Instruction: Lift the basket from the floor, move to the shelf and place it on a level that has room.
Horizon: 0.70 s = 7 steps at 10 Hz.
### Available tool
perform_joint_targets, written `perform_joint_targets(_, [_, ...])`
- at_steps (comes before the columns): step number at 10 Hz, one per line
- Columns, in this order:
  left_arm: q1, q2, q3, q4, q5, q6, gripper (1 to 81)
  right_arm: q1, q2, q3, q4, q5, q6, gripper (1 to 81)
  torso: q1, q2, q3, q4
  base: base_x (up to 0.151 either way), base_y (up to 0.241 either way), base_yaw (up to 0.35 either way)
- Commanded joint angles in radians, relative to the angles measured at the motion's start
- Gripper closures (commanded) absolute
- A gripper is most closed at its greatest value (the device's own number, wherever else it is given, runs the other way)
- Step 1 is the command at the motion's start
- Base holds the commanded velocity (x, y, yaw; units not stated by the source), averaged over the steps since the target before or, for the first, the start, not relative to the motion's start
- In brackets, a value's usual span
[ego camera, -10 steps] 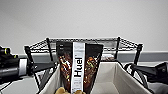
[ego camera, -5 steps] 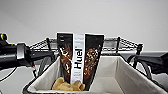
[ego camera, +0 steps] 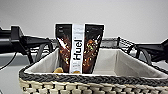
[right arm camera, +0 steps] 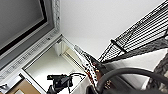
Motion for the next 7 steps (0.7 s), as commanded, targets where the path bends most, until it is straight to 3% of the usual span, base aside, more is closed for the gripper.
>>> perform_joint_targets(1, [-0.149, 0.090, -0.127, -0.002, -0.082, 0.013, 81.1, 0.201, 0.064, -0.113, 0.060, -0.014, -0.016, 81.1, 0.000, 0.000, 0.000, 0.000, 0.000, 0.000, 0.000])
perform_joint_targets(7, [-0.182, 0.244, -0.268, -0.008, -0.062, 0.013, 81.1, 0.266, 0.205, -0.306, 0.089, -0.075, -0.016, 81.1, 0.000, 0.000, 0.000, 0.000, 0.000, 0.000, 0.000])
